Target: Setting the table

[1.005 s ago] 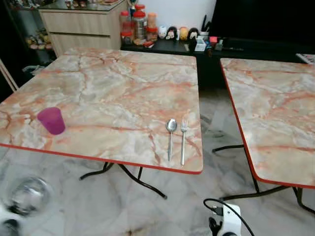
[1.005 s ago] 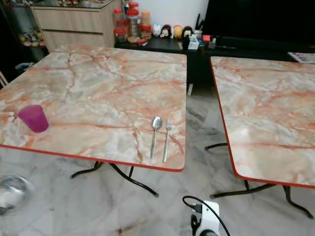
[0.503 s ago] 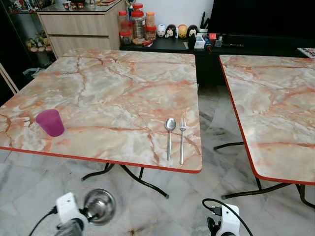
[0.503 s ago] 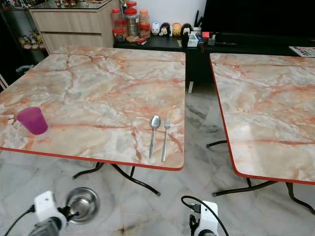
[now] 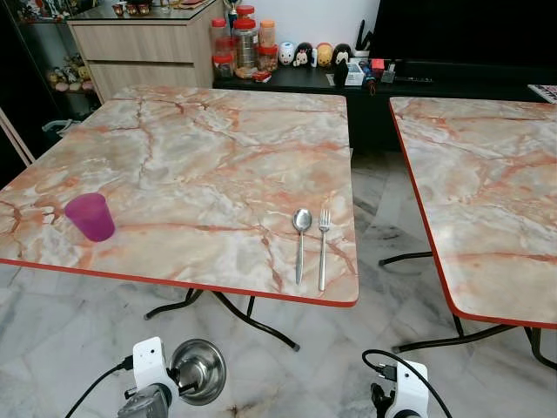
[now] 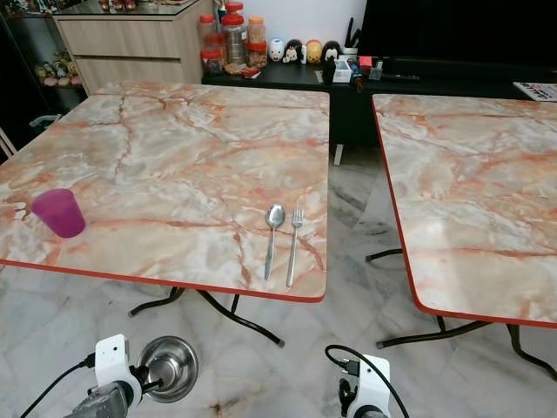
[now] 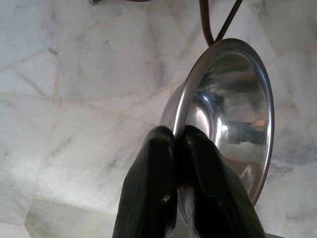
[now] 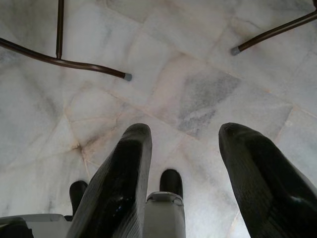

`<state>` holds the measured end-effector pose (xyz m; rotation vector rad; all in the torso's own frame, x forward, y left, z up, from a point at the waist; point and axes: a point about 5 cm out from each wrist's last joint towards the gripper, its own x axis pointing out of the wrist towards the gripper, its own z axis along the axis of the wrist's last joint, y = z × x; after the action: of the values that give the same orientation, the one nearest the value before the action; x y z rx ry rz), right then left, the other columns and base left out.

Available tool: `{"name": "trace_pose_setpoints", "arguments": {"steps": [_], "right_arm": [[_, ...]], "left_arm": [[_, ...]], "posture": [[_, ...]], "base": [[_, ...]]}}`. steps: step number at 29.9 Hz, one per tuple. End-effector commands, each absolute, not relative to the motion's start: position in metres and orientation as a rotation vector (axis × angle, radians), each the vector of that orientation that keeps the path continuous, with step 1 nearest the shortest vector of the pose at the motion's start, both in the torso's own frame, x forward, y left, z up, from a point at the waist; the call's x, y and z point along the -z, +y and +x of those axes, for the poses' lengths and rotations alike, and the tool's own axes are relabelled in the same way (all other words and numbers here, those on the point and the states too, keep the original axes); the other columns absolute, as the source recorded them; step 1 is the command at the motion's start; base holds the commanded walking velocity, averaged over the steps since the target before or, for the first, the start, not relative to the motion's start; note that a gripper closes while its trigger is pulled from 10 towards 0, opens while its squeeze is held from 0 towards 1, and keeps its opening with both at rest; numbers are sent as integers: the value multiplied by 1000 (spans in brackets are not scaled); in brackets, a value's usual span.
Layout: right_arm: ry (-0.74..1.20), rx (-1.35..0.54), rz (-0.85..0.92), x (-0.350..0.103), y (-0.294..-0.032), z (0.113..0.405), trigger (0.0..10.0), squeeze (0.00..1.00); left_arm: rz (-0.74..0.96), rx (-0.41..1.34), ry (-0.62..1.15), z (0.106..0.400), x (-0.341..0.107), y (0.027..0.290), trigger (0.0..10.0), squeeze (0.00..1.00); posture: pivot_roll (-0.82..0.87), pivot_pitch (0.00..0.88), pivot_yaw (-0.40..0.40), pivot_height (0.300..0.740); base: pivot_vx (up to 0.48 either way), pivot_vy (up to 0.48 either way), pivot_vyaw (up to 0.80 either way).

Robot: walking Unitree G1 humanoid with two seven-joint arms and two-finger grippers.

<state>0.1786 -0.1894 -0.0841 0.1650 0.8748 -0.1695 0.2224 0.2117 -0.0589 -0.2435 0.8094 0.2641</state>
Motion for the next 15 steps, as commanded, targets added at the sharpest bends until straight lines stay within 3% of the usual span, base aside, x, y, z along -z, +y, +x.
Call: {"name": "trace_pose_setpoints", "arguments": {"steps": [1,7,11,15], "right_arm": [[862,185,174,82,-191,182,10000,0],[869,203,189,82,-193,182,10000,0],[874,193,184,83,-193,181,10000,0],[875,192,172,83,-193,180,10000,0]], "left_arm": [[-222,-277,830,218,62,213,10000,0],[-217,-286,850,209,66,214,10000,0],[-226,-327,857,204,68,220,10000,0],[-224,-331,861,203,69,222,10000,0]], "posture": [[16,0,-10,725],[3,0,-6,725],[3,0,-11,725],[3,0,-12,725]], "base": [[0,-382,0],[0,-364,0],[0,-382,-797],[0,-354,0]]}}
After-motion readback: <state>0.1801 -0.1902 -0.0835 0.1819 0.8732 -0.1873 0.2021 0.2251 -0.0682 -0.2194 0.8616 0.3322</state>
